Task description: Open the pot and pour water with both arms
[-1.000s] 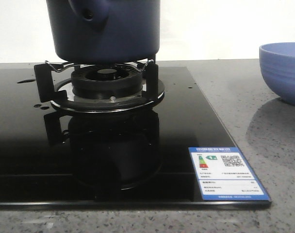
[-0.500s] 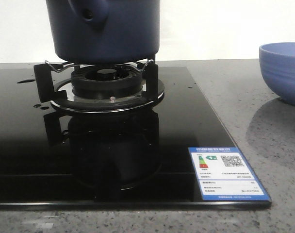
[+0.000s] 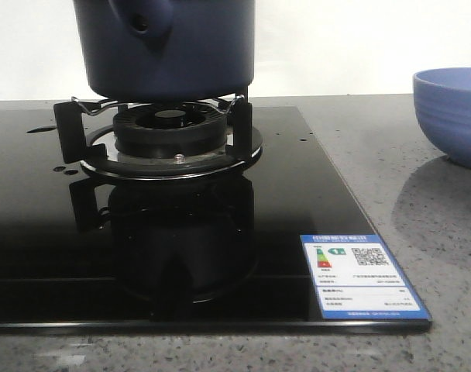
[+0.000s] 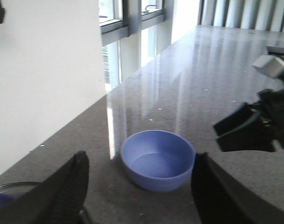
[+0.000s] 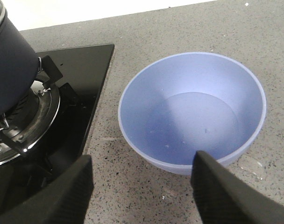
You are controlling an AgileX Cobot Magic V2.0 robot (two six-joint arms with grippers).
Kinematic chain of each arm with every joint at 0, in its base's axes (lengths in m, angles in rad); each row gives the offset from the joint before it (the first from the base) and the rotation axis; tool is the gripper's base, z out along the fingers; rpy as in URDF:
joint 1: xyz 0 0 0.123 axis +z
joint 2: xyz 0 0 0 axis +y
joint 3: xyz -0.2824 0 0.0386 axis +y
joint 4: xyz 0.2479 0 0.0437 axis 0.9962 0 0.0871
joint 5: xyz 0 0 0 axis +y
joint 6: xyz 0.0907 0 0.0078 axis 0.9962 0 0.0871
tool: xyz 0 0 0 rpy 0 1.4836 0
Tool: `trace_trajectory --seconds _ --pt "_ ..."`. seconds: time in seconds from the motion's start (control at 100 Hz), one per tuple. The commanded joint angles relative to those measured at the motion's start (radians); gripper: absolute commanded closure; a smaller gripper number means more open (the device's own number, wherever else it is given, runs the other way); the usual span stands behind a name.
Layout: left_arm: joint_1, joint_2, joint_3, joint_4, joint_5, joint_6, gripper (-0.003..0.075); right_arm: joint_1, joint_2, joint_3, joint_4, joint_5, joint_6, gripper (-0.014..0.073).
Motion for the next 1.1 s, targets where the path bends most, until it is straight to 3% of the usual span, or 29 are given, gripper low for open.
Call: trace_trajectory --seconds 0.0,0.12,0.25,0.45,0.8,1.09 --pt "0.046 0.005 -0.032 -0.084 -0.008 0.047 0.0281 0.0 0.008 -0.037 0.003 -0.062 -0.013 0.0176" --pt "0.067 0.036 -0.032 -0.081 -0.087 0.142 0.0279 0.0 0.008 -0.037 0.001 -0.062 -0.013 0.0176" --pt "0.067 0.056 -0.032 -0.067 -0.163 0.159 0.0273 0.0 0.008 -0.037 0.0 -0.062 -0.013 0.0176" --pt "0.067 0.111 -0.032 -0.091 -0.211 0.229 0.0142 0.0 0.008 -0.037 -0.005 -0.062 -0.013 0.0176" --pt "0.067 0.223 -0.032 -0.274 -0.192 0.422 0.0143 0.0 0.008 -0.037 -0.016 -0.054 -0.013 0.0176" --pt "0.067 0.293 -0.032 -0.33 -0.201 0.469 0.0143 0.0 0.008 -0.037 -0.02 -0.054 -0.013 0.0176"
